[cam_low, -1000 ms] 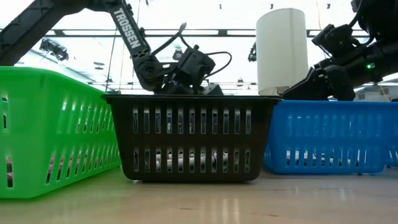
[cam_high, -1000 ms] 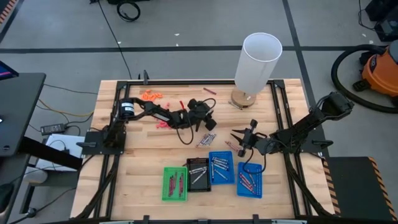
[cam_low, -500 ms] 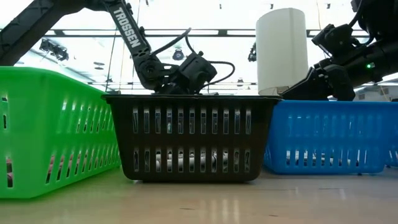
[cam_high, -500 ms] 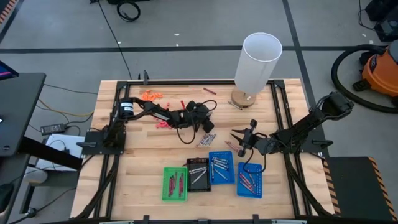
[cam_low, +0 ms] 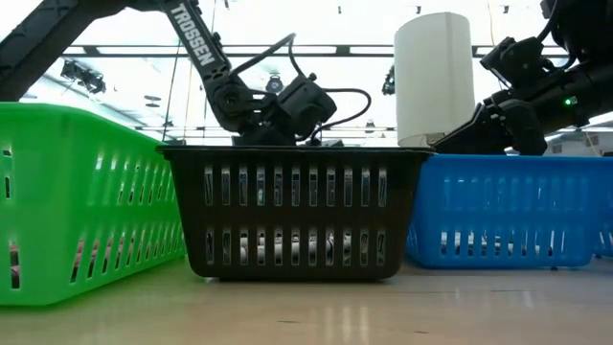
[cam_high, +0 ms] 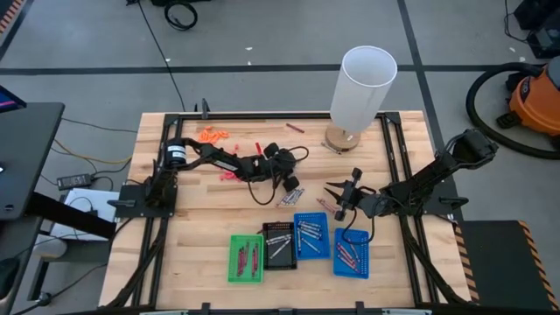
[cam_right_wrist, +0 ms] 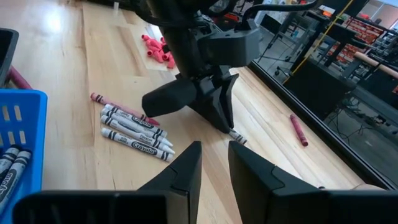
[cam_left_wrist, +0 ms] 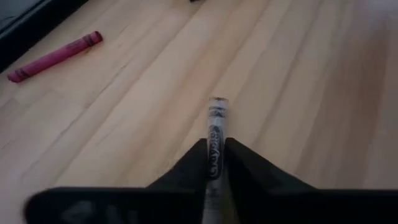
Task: Sort crayons
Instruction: Put the black crayon into the left blue bin
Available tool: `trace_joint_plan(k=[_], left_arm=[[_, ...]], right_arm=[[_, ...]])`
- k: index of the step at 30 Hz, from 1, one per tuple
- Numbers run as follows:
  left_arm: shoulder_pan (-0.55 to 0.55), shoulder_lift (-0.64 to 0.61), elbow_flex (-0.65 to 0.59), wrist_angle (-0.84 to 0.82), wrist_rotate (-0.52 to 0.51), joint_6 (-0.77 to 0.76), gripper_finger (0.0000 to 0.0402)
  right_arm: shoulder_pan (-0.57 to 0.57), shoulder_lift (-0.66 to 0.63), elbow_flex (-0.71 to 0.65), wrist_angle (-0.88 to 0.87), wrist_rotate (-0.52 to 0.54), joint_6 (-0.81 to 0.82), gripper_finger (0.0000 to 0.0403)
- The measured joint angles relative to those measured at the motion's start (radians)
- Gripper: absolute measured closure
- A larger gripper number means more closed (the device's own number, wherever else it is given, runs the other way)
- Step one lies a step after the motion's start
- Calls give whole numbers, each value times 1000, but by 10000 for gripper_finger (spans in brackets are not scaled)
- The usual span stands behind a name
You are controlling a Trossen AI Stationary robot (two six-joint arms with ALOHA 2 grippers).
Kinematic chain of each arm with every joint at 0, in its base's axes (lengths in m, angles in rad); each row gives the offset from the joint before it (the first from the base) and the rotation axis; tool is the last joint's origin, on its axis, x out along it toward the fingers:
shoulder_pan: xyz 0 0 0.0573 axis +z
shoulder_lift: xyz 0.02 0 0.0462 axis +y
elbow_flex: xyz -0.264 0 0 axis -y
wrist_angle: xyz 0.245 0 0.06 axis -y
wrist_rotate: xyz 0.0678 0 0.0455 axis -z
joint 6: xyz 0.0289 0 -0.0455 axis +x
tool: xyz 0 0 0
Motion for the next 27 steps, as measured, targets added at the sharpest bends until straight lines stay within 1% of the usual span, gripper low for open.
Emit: trace_joint_plan(k=[2,4,7,13,16,19,27], left_arm=[[0,-1,0,-6,12,9,370],[1,-6,-1,-11,25,15,386],[3,-30,-2,-40,51,21,384],[3,-127,-11,-193,128,43,383],[-19,-179,-13,-237,136,67,383],[-53,-222,-9,-220,127,111,383],[-144,-275,-8,-159,118,222,383]], right_arm=[[0,0,0,0,0,0,314],[0,0,0,0,0,0,314],[0,0,0,0,0,0,314],[1,0,0,0,-6,4,314],[1,0,0,1,-7,5,314],[1,0,0,2,-8,8,314],[0,0,0,6,-8,7,314]])
